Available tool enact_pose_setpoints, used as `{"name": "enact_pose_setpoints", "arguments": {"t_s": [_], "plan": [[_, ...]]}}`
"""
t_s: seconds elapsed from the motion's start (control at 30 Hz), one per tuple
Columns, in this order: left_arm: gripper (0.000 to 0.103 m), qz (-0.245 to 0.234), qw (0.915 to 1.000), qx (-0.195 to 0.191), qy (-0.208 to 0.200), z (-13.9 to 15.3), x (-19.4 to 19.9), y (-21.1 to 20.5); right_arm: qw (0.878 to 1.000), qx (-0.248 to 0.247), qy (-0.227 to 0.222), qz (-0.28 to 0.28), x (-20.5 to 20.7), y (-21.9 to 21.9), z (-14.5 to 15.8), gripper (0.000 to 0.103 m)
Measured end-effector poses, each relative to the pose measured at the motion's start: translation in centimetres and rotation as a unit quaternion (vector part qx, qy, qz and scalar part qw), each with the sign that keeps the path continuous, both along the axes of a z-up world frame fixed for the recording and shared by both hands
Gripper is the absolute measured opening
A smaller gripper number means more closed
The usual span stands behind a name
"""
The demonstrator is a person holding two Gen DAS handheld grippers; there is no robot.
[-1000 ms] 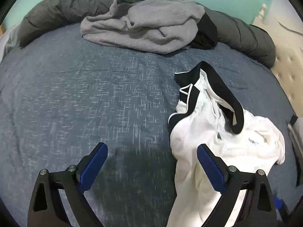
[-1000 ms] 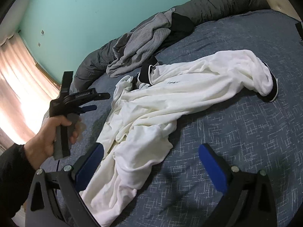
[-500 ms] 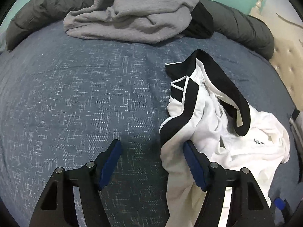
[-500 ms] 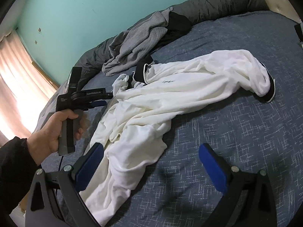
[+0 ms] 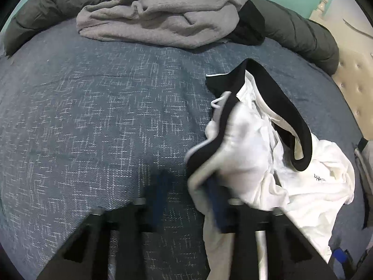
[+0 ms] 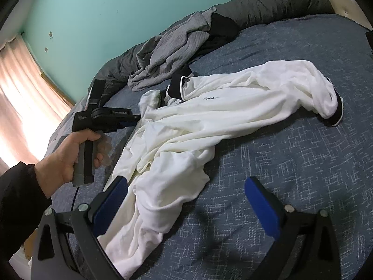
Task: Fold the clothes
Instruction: 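Grasp the shirt's black-trimmed hem with the left tool and pull it outward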
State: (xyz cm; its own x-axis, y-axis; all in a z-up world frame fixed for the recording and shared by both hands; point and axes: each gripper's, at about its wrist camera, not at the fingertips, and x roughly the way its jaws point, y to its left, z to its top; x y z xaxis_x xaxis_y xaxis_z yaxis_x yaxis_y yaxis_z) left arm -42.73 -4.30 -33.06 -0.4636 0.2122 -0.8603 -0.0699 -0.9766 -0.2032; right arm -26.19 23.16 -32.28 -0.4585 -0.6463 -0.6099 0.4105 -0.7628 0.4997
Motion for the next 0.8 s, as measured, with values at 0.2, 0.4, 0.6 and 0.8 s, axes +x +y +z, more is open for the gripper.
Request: {"name": "enact_pose_setpoints", "arguments": {"t_s": [0.2, 0.4, 0.6, 0.8], "plan": [[0.005, -0.011, 0.9994, -0.007, 0.033, 2.3, 1.4, -0.4, 1.000, -0.003, 0.000, -0.002, 0.0, 0.0, 0.1, 0.101], [0.005, -0.008, 0.9978, -0.013, 0.064, 5.8, 2.4, -2.3, 1.000, -0.006, 0.000, 0.003, 0.3, -0.4, 0.2, 0.101], [0.004, 0.031, 0.9947, -0.018, 0.096, 10.4, 3.9, -7.0, 1.000, -0.013, 0.000, 0.001, 0.4, -0.3, 0.5, 0.101], [0.004, 0.077, 0.9893, -0.032, 0.120, 14.4, 6.5, -12.7, 1.000, -0.015, 0.000, -0.004, 0.5, -0.2, 0.7, 0.101]]}}
